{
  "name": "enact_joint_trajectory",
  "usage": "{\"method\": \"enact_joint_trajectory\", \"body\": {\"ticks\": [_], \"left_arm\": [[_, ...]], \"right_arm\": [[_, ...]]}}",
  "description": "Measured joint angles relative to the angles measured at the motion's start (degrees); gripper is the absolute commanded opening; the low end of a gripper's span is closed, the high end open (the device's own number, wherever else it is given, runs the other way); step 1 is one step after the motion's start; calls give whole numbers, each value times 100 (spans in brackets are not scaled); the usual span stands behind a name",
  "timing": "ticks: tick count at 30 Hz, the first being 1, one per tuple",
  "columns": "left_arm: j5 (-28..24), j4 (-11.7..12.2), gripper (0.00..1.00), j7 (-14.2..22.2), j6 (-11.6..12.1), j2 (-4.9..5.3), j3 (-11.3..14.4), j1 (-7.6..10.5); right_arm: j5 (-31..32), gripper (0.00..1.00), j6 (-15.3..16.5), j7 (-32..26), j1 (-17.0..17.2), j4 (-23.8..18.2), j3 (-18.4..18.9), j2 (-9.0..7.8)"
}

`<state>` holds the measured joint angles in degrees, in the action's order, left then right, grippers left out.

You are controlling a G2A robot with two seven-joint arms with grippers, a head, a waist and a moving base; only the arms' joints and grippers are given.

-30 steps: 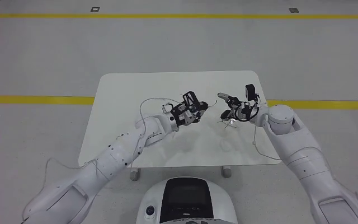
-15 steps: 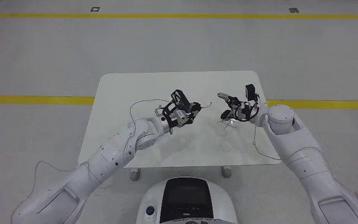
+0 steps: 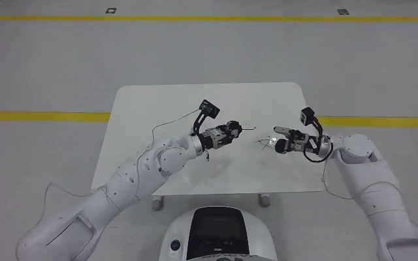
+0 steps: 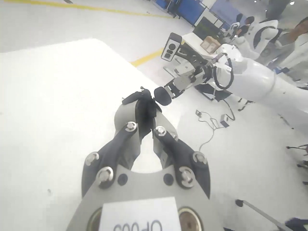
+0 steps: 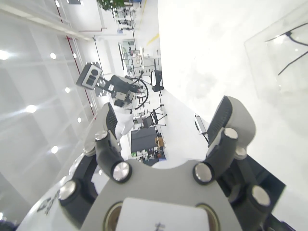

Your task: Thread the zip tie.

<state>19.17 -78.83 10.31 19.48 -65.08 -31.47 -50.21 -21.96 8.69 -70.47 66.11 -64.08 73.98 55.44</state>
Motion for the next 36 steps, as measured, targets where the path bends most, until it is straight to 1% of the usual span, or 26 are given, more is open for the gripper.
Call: {"method": "enact_joint_trajectory", "body": {"ticks": [4,5,7,12,14,15,16,18,19,22,25,27,30,31,32,33,36], "left_arm": [[-466,77,0,-4,0,-16,145,93],[-463,70,0,-5,0,-18,168,119],[-371,63,0,-4,0,-18,179,128],[-368,58,0,-7,0,-18,172,118],[-616,-94,0,-16,0,-33,124,8],[-888,-160,0,64,0,-39,87,-47],[-1351,-186,0,248,0,-42,30,-90],[-2069,-175,0,597,0,-49,-49,-146],[-2525,-136,0,868,0,-56,-103,-188],[-3316,54,0,1491,0,-82,-247,-256],[-3780,224,0,1876,0,-130,-413,-347],[-3998,324,0,2089,0,-164,-530,-399],[-4402,546,0,2412,0,-236,-738,-506],[-4502,644,0,2517,0,-267,-812,-522],[-4523,687,0,2590,0,-293,-860,-522],[-4512,702,0,2659,0,-315,-906,-517],[-4428,692,0,2724,0,-334,-958,-501]], "right_arm": [[-423,100,407,-839,-110,368,65,-17],[-496,100,454,-966,-129,454,48,-14],[-526,100,465,-962,-137,489,34,-12],[-514,100,455,-915,-133,473,36,-13],[-577,100,444,-914,-97,467,21,-3],[-684,100,440,-914,-65,495,5,2],[-819,100,513,-916,-49,572,-8,1],[-1080,100,653,-917,-25,671,-93,3],[-1305,100,729,-917,-17,697,-192,-1],[-1777,100,893,-917,-50,746,-462,-49],[-2211,100,999,-917,-147,804,-746,-113],[-2477,100,1038,-917,-225,836,-929,-144],[-3113,100,1008,-917,-345,722,-1328,-174],[-3438,100,975,-917,-378,735,-1455,-188],[-3626,100,963,-917,-387,749,-1487,-192],[-3722,100,961,-917,-390,756,-1488,-194],[-3537,100,963,-917,-387,758,-1470,-192]]}}
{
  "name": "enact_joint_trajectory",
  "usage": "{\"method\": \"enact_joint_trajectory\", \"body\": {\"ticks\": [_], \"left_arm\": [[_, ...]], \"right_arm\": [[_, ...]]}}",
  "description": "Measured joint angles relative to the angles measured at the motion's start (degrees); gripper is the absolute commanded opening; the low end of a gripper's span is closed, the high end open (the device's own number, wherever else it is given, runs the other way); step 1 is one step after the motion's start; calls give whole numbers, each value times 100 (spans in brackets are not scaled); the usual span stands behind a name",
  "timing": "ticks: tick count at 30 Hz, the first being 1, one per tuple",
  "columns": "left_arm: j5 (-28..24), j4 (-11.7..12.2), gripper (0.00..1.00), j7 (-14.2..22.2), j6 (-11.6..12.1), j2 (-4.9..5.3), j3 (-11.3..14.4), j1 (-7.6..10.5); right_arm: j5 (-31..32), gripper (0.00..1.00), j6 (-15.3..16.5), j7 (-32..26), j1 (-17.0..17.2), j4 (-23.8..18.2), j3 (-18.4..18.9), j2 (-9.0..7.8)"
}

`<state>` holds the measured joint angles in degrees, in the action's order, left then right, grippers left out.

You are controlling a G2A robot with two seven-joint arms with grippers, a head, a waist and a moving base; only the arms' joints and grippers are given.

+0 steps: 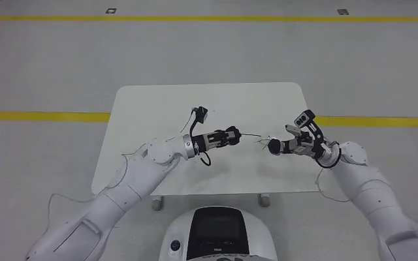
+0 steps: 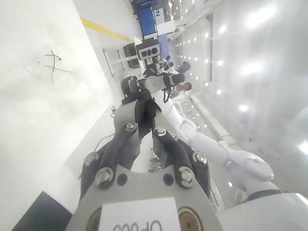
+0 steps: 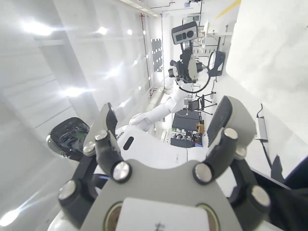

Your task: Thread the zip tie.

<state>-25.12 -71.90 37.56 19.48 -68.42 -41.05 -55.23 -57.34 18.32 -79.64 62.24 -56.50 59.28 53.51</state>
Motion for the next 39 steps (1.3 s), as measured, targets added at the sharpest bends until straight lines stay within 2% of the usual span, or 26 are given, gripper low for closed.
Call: {"method": "enact_joint_trajectory", "body": {"ticks": [5,8,13,16,21,27,31,32,35,39], "left_arm": [[-29,-11,0,-13,-16,0,6,-16],[-288,16,0,62,-134,-15,-17,-70],[-1211,157,0,862,-182,-53,-75,-99],[-1466,275,0,1147,-243,-69,-94,-74],[-1273,320,0,1134,-123,-75,-98,-12],[-1427,202,0,1025,-255,-88,-113,-102],[-1559,233,0,1074,-328,-105,-139,-119],[-1577,240,0,1072,-345,-111,-137,-124],[-1619,293,0,1072,-381,-131,-133,-123],[-1647,372,0,1038,-418,-157,-144,-91]], "right_arm": [[87,100,3,82,29,-85,-8,5],[83,100,-131,204,94,-188,-5,36],[-408,100,-164,-10,26,110,-98,166],[-452,100,-121,0,-63,261,-229,237],[-702,100,-171,0,-120,316,-315,296],[-559,100,-185,183,-60,179,-316,303],[-419,99,-173,290,46,27,-255,318],[-415,49,-171,278,58,22,-240,324],[-400,41,-140,230,90,15,-190,343],[-402,36,-72,95,136,-6,-112,364]]}}
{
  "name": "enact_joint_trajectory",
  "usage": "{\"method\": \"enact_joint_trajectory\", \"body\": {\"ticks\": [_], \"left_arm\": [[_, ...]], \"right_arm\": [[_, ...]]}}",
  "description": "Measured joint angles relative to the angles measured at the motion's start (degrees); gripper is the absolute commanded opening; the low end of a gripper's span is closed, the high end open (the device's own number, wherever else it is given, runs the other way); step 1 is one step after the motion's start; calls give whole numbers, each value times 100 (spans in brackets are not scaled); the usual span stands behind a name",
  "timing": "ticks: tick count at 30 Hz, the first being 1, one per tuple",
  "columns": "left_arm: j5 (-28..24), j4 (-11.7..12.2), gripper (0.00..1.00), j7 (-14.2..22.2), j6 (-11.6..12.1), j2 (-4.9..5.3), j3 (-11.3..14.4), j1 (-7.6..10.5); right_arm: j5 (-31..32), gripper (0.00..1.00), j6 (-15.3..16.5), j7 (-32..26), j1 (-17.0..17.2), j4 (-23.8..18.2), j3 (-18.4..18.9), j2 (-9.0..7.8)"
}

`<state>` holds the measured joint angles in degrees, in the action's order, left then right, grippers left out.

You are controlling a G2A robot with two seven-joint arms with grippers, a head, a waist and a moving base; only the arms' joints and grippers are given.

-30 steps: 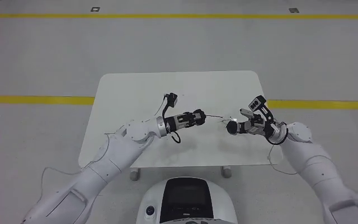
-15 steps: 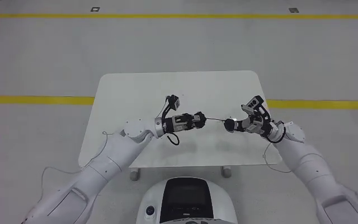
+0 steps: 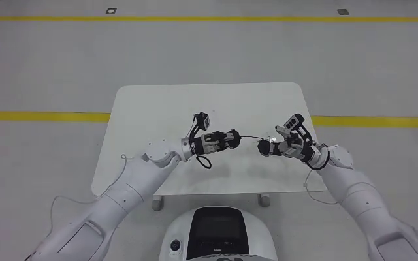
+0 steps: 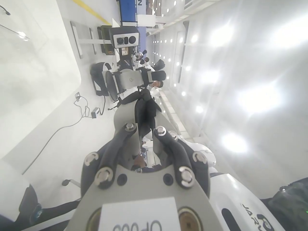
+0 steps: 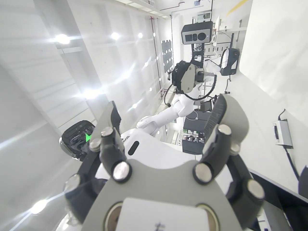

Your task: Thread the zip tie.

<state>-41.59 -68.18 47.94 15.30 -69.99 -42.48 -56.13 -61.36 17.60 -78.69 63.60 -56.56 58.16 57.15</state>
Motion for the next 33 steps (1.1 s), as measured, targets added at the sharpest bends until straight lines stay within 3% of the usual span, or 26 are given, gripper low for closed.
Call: {"method": "enact_joint_trajectory", "body": {"ticks": [13,33], "left_arm": [[78,99,0,19,-106,-46,-26,27],[143,164,0,168,-203,-103,-30,1]], "right_arm": [[14,15,-22,-95,74,-91,134,56],[246,9,-5,-95,113,-9,277,86]]}}
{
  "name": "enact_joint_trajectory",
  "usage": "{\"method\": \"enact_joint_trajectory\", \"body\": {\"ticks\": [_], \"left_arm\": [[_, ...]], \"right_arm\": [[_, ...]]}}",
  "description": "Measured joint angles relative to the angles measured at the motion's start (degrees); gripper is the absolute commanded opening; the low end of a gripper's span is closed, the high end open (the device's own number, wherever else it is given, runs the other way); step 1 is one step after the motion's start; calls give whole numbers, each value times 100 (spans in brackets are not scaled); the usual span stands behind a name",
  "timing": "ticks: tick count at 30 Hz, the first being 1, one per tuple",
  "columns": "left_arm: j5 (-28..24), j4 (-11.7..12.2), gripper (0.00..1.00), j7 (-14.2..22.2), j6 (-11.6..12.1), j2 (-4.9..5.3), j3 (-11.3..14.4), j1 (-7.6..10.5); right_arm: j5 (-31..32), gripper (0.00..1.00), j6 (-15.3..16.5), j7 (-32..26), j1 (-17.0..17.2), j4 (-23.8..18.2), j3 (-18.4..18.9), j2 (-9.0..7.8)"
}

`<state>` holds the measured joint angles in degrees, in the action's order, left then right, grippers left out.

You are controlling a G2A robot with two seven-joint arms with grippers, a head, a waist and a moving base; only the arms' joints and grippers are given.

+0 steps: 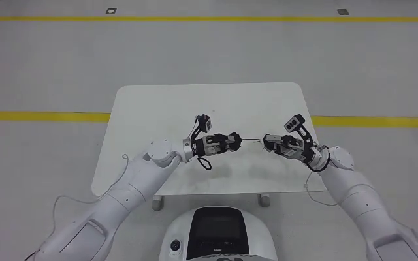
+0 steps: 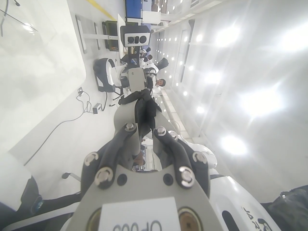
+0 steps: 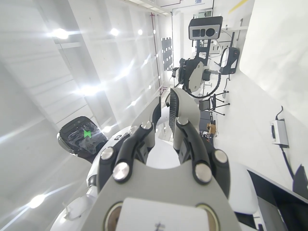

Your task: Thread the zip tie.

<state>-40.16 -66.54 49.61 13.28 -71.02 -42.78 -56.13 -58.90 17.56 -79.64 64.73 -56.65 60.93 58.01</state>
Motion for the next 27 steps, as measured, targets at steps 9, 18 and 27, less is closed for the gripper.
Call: {"method": "enact_joint_trajectory", "body": {"ticks": [9,18,27], "left_arm": [[70,26,0,19,-98,-26,17,16],[143,75,0,32,-154,-57,42,47],[182,107,0,40,-172,-76,32,54]], "right_arm": [[151,5,43,0,13,16,86,-6],[239,16,55,0,30,22,149,2],[287,7,26,0,20,59,163,30]]}}
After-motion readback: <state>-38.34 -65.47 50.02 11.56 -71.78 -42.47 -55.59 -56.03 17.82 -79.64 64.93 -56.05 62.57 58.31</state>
